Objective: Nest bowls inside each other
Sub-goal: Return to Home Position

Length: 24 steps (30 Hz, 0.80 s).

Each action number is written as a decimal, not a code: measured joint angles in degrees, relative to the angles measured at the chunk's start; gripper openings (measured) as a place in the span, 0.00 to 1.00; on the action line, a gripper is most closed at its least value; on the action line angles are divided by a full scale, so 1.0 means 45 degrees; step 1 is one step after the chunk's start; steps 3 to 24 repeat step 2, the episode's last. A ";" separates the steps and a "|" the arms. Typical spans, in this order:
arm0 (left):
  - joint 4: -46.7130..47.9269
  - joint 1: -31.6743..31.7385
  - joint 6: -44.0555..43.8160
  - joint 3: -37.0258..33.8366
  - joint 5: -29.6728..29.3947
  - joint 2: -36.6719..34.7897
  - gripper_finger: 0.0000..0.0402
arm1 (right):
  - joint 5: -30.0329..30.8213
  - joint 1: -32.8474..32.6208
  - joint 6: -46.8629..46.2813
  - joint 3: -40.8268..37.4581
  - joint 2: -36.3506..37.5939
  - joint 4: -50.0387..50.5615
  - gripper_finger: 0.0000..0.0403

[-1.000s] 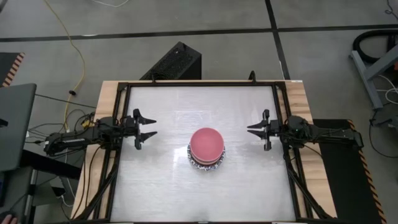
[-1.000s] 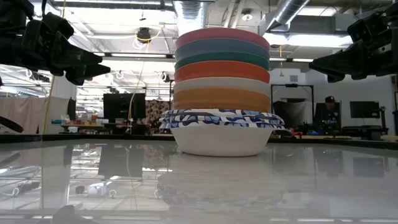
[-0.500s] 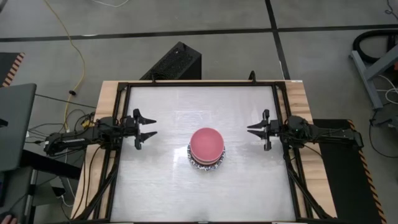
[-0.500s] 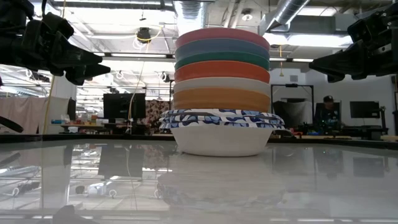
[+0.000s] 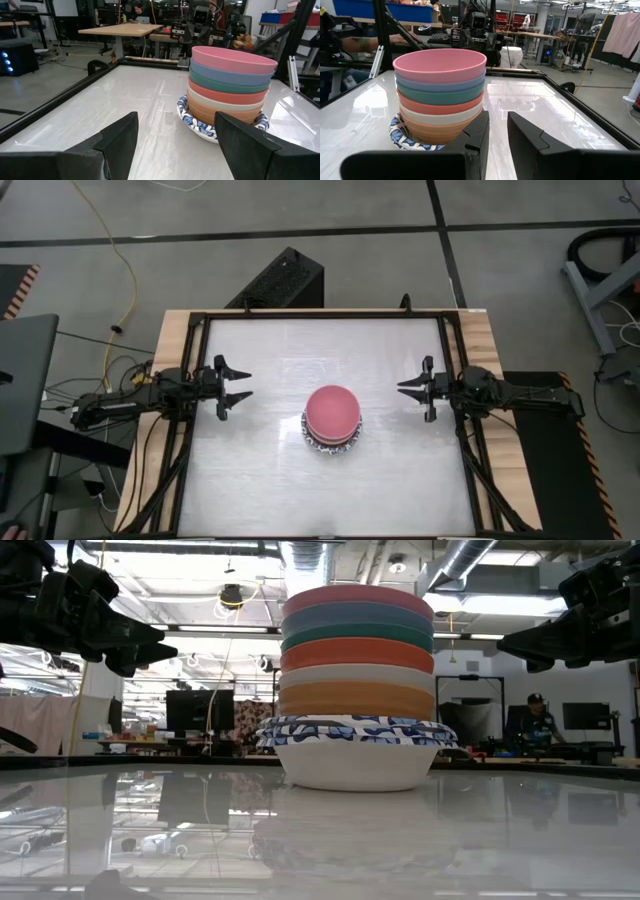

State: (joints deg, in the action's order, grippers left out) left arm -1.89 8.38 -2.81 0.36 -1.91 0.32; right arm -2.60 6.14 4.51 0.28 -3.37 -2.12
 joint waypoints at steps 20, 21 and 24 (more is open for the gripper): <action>0.0003 0.0002 0.0004 0.0000 0.0000 0.0003 0.63 | 0.0001 -0.0002 0.0001 0.0000 0.0003 -0.0002 0.22; 0.0003 0.0002 0.0004 0.0000 0.0000 0.0003 0.63 | 0.0001 -0.0002 0.0001 0.0000 0.0003 -0.0002 0.22; 0.0003 0.0002 0.0004 0.0000 0.0000 0.0003 0.63 | 0.0001 -0.0002 0.0001 0.0000 0.0003 -0.0002 0.22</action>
